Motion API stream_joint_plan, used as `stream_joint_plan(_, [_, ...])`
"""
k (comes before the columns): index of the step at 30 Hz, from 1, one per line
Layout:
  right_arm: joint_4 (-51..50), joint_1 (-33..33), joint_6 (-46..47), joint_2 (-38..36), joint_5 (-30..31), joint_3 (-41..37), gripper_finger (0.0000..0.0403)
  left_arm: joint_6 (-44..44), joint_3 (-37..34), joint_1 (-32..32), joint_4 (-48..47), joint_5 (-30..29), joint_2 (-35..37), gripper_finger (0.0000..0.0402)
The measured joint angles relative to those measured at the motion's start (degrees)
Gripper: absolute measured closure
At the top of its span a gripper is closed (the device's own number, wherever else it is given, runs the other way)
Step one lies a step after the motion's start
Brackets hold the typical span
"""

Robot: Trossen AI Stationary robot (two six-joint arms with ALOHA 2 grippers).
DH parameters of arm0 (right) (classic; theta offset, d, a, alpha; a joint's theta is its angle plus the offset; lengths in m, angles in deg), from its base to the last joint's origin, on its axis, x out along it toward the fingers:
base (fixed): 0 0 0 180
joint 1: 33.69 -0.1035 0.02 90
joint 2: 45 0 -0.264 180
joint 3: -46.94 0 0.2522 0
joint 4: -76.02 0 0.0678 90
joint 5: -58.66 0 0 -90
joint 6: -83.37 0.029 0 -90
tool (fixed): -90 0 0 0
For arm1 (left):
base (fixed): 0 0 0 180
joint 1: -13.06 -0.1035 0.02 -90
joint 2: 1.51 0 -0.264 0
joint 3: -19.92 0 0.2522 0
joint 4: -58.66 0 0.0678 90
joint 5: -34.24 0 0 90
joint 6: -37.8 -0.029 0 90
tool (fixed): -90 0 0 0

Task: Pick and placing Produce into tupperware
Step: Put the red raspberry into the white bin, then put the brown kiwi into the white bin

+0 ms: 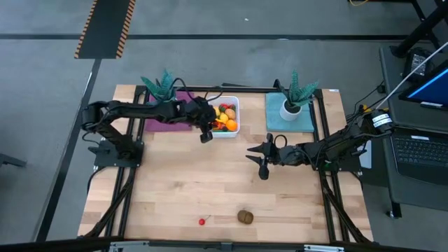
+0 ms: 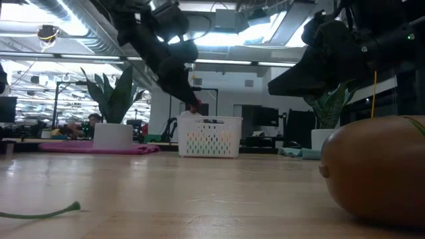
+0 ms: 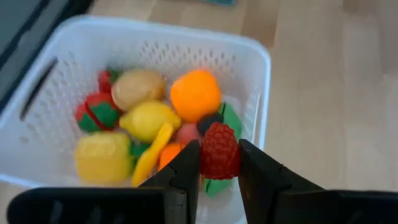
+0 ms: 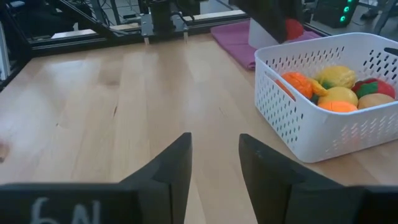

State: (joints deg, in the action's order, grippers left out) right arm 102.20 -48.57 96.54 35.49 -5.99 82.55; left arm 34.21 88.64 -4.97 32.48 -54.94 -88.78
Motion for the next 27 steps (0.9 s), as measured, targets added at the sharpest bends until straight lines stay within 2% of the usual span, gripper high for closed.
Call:
stream_joint_plan(8, [-0.9,0.0,0.0,0.0,0.0,0.0,0.0267,-2.6,0.5,-0.3,2.9,0.0,-6.1,0.0324])
stream_joint_plan(12, [-1.1,0.0,-0.1,0.0,0.0,0.0,0.0267,-3.0,1.4,-0.5,3.2,-0.1,-6.8,0.0324])
stream_joint_plan(19, [-1.3,0.0,-0.1,0.0,0.0,0.0,0.0267,-3.0,2.4,-0.5,3.2,-0.3,-6.8,0.0247])
stream_joint_plan(27, [-1.3,0.0,-0.1,0.0,0.0,0.0,0.0267,-3.0,2.4,-0.4,2.8,-0.4,-6.8,0.0222])
